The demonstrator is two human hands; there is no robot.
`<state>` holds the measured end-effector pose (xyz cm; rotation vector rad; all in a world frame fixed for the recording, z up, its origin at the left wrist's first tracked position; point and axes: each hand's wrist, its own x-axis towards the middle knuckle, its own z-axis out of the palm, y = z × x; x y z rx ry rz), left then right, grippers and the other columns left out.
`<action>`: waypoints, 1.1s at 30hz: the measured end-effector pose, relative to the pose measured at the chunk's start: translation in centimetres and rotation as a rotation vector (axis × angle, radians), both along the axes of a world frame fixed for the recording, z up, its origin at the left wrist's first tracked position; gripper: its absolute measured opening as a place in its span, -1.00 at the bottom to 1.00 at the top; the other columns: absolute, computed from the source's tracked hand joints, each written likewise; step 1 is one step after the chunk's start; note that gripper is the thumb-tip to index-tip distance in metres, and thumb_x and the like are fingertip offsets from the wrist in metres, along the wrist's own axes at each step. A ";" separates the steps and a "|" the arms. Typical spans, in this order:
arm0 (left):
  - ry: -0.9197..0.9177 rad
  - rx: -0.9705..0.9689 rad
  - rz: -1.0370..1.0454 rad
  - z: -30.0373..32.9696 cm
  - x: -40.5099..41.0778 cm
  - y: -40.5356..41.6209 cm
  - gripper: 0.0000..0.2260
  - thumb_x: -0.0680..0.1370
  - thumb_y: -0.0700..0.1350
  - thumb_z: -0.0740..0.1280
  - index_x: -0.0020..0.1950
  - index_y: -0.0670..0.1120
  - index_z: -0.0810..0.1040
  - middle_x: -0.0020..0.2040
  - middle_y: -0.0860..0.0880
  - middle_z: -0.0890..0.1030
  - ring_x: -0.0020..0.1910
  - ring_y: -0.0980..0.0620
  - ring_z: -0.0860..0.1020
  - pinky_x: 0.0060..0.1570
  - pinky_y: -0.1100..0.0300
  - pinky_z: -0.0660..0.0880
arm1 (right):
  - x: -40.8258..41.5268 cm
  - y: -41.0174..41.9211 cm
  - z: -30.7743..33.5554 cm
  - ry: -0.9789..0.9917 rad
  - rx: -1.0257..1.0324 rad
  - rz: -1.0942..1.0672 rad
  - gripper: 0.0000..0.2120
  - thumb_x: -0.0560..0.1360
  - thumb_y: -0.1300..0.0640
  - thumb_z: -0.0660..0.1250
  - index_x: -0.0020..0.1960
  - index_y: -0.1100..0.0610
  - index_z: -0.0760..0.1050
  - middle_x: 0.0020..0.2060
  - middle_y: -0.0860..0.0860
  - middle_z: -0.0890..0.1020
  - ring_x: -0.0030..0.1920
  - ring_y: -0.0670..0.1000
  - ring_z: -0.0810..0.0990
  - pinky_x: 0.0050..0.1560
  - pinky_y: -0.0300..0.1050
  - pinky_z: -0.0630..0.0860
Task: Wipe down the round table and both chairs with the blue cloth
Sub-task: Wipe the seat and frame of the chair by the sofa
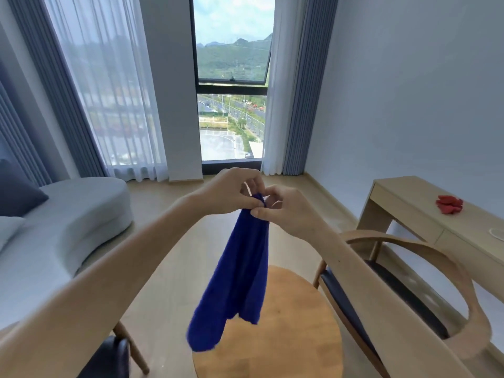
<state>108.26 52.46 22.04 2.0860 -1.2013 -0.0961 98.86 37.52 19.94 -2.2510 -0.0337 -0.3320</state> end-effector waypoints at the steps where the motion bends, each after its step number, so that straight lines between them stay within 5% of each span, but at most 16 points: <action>1: 0.038 -0.039 0.031 -0.1 0.1 0.5 -0.86 0.43 -0.17 0.49 -0.13 -0.01 0.55 -0.19 0.05 0.61 -0.30 0.12 0.61 -0.19 0.18 0.58 | 0.2 0.1 -0.2 -0.017 0.006 -0.004 -0.68 0.43 0.07 0.47 0.14 0.11 0.54 -0.12 0.05 0.65 -0.07 0.06 0.63 0.05 0.11 0.57; 10: 0.410 -0.261 0.083 -2.3 -1.4 3.2 -0.87 0.49 -0.19 0.44 -0.03 -0.16 0.53 -0.15 -0.11 0.64 -0.19 0.05 0.61 -0.11 0.21 0.57 | 0.7 0.9 0.5 -0.198 -0.075 0.023 -0.95 0.47 0.21 0.40 -0.12 0.15 0.52 -0.24 0.03 0.63 -0.18 0.03 0.61 -0.09 0.04 0.59; 14: 0.310 -0.151 0.179 -5.9 -3.4 1.7 -0.81 0.43 -0.08 0.49 -0.12 -0.11 0.52 -0.15 -0.08 0.65 -0.16 -0.07 0.61 -0.10 0.04 0.57 | 0.6 0.5 1.8 -0.300 -0.125 -0.078 -0.90 0.48 0.16 0.38 -0.17 0.03 0.48 -0.31 -0.09 0.60 -0.26 -0.13 0.55 -0.26 -0.36 0.47; 18: 0.209 -0.133 0.302 -8.5 -5.1 -0.1 -0.74 0.37 0.17 0.44 -0.22 0.02 0.50 -0.25 0.11 0.62 -0.26 0.13 0.58 -0.31 0.32 0.49 | 0.4 -0.1 3.0 -0.390 -0.143 -0.167 -0.91 0.49 0.14 0.38 -0.15 0.05 0.48 -0.33 -0.14 0.57 -0.30 -0.18 0.53 -0.31 -0.45 0.42; 21: 0.164 -0.097 0.337 -9.5 -5.8 -1.5 -0.68 0.35 0.28 0.36 -0.22 0.04 0.46 -0.23 0.11 0.60 -0.24 0.15 0.57 -0.29 0.27 0.48 | 0.1 -0.6 3.5 -0.408 -0.117 -0.203 -0.92 0.48 0.12 0.37 -0.15 0.07 0.48 -0.33 -0.15 0.56 -0.30 -0.18 0.51 -0.27 -0.33 0.46; 25: 0.168 -0.076 0.308 -10.3 -5.9 -2.2 -0.85 0.45 0.03 0.33 -0.15 -0.03 0.48 -0.17 0.05 0.61 -0.18 0.05 0.60 -0.12 0.04 0.58 | -0.8 -1.4 4.2 -0.414 -0.107 -0.235 -0.93 0.49 0.14 0.37 -0.11 0.11 0.49 -0.29 -0.07 0.59 -0.24 -0.09 0.55 -0.16 -0.11 0.56; 30: 0.174 0.067 0.230 -13.3 -6.0 -0.9 -0.83 0.34 0.07 0.30 -0.12 0.07 0.43 -0.15 0.10 0.59 -0.17 0.07 0.58 -0.13 0.09 0.56 | -1.8 -2.5 5.0 -0.423 -0.015 -0.267 -0.95 0.52 0.19 0.34 -0.09 0.11 0.47 -0.25 -0.01 0.59 -0.16 0.08 0.60 -0.12 0.14 0.60; 33: 0.216 0.204 0.187 -16.5 -6.0 0.5 -0.84 0.33 -0.07 0.28 -0.11 -0.02 0.47 -0.20 0.06 0.59 -0.18 -0.02 0.55 -0.12 0.03 0.53 | -2.2 -3.4 5.3 -0.452 0.037 -0.289 -0.95 0.54 0.21 0.32 -0.08 0.13 0.46 -0.24 0.00 0.58 -0.12 0.13 0.61 -0.10 0.17 0.60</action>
